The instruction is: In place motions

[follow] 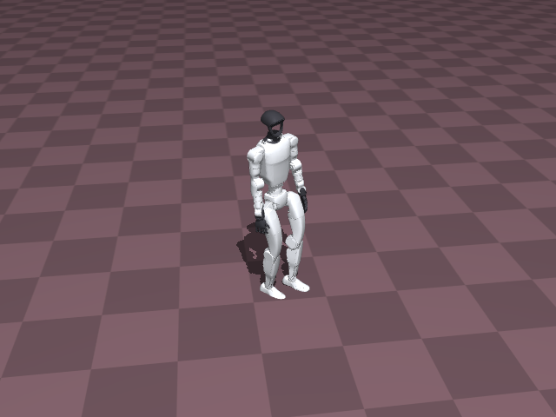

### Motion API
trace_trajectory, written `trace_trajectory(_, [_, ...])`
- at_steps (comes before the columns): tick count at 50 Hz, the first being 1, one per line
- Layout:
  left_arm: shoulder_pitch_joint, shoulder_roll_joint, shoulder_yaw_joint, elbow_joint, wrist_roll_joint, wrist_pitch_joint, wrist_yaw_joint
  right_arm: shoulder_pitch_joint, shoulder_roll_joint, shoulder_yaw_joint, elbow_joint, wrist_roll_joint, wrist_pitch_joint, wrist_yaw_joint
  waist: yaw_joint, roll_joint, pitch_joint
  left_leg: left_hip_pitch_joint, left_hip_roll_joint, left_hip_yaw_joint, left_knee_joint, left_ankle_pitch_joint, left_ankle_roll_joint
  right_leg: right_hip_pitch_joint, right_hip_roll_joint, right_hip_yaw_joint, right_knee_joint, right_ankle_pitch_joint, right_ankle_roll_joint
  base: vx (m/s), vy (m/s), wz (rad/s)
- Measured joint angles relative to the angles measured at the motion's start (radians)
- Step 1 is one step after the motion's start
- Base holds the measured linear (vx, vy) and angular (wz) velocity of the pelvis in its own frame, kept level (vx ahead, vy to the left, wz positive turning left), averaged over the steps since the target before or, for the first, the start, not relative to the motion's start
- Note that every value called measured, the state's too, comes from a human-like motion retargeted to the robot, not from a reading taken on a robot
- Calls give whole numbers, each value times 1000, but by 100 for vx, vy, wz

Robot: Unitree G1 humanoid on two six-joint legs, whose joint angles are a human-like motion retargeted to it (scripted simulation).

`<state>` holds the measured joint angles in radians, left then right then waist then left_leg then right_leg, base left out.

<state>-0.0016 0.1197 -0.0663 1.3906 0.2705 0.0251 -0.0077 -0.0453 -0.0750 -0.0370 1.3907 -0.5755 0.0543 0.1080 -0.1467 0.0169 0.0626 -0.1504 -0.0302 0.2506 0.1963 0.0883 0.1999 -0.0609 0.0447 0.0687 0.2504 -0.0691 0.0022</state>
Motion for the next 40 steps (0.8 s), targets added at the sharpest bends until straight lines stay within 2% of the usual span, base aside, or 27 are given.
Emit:
trace_trajectory(2, [-10,0,10,-15,4,1,10,-22,-6,4,0,-9,1,-1,48,-8,28,-12,-16,-14,-24,32,-8,22,-75,-248,-38,10,-44,-32,-5,98])
trace_trajectory(5, [-17,-14,15,-27,-21,-10,56,-44,-20,5,-4,-9,-1,7,132,-10,54,-41,-28,-26,-66,40,-17,7,-59,-234,-61,9,-52,-39,-3,127])
trace_trajectory(6, [-10,-19,15,-25,-33,-17,65,-42,-24,7,-4,-10,-5,9,138,-14,50,-50,-27,-4,-79,10,-9,6,-84,-308,-73,13,-53,-32,-1,210])
trace_trajectory(8, [3,-28,18,-15,-54,-28,77,-36,-33,11,1,-15,-8,9,147,-24,41,-53,0,142,-101,-58,-5,0,-109,-390,-89,11,-53,-28,2,247])
trace_trajectory(11, [10,-30,21,9,-64,-29,85,-29,-39,1,19,-21,3,-2,138,-21,25,-14,65,482,-115,-143,-72,-2,-128,-532,-111,0,-43,-31,4,306])
trace_trajectory(14, [8,-21,25,38,-51,-25,97,-26,-49,-10,60,-16,7,-8,111,-26,8,50,110,761,-94,-163,-142,12,-158,-711,-130,-13,-21,-28,5,366])
trace_trajectory(15, [10,-17,27,45,-45,-25,101,-22,-52,-14,76,-16,7,-8,108,-31,1,68,122,806,-80,-161,-159,20,-172,-767,-134,-17,-10,-22,9,346])
trace_trajectory(19, [34,-6,51,62,-43,-21,119,4,-63,-31,139,-50,19,1,126,-64,-27,114,153,851,-28,-156,-171,60,-207,-953,-152,-27,29,-15,12,319])
trace_trajectory(24, [55,0,104,81,-80,-19,137,27,-80,-53,213,-106,40,-23,143,-87,-60,183,150,930,-56,-136,-199,121,-202,-1168,-187,-23,82,-13,26,302])
trace_trajectory(28, [56,4,112,101,-102,-19,140,45,-95,-101,240,-118,51,-55,128,-82,-86,198,118,923,-62,-109,-214,167,-186,-1343,-207,5,134,-8,30,311])
trace_trajectory(29, [52,4,109,107,-104,-18,141,50,-99,-116,238,-114,50,-63,135,-74,-86,200,111,902,-64,-108,-241,179,-176,-1378,-204,14,145,-7,48,251])
trace_trajectory(30, [49,3,106,112,-106,-17,143,54,-103,-131,235,-107,49,-72,146,-62,-85,202,105,878,-68,-110,-280,192,-164,-1410,-200,22,156,-4,45,193])
trace_trajectory(31, [50,0,105,115,-107,-17,145,60,-109,-141,230,-98,45,-80,169,-45,-85,215,99,905,-97,-124,-295,206,-157,-1431,-182,34,165,-2,43,153])
trace_trajectory(32, [52,-5,104,118,-109,-17,146,64,-116,-151,224,-89,42,-87,187,-26,-85,219,94,898,-120,-135,-301,221,-154,-1451,-162,50,168,3,45,124])
trace_trajectory(33, [55,-13,104,123,-110,-18,144,68,-125,-161,217,-80,40,-93,197,-4,-86,205,91,821,-130,-137,-288,240,-158,-1466,-134,79,161,6,52,90])
trace_trajectory(35, [60,-32,107,134,-116,-19,131,68,-133,-171,192,-61,50,-106,254,31,-78,151,138,703,-81,-135,-279,237,-217,-1363,-18,159,136,6,54,49])
trace_trajectory(38, [45,-37,92,141,-110,-17,124,54,-131,-203,150,2,40,-121,173,135,-37,145,214,590,-43,-160,-264,234,-343,-1237,308,261,44,-5,43,226])
trace_trajectory(40, [37,-32,95,138,-77,-17,118,48,-128,-205,128,60,2,-90,127,142,-4,142,200,515,-28,-165,-244,182,-427,-1051,493,294,-1,2,44,254])
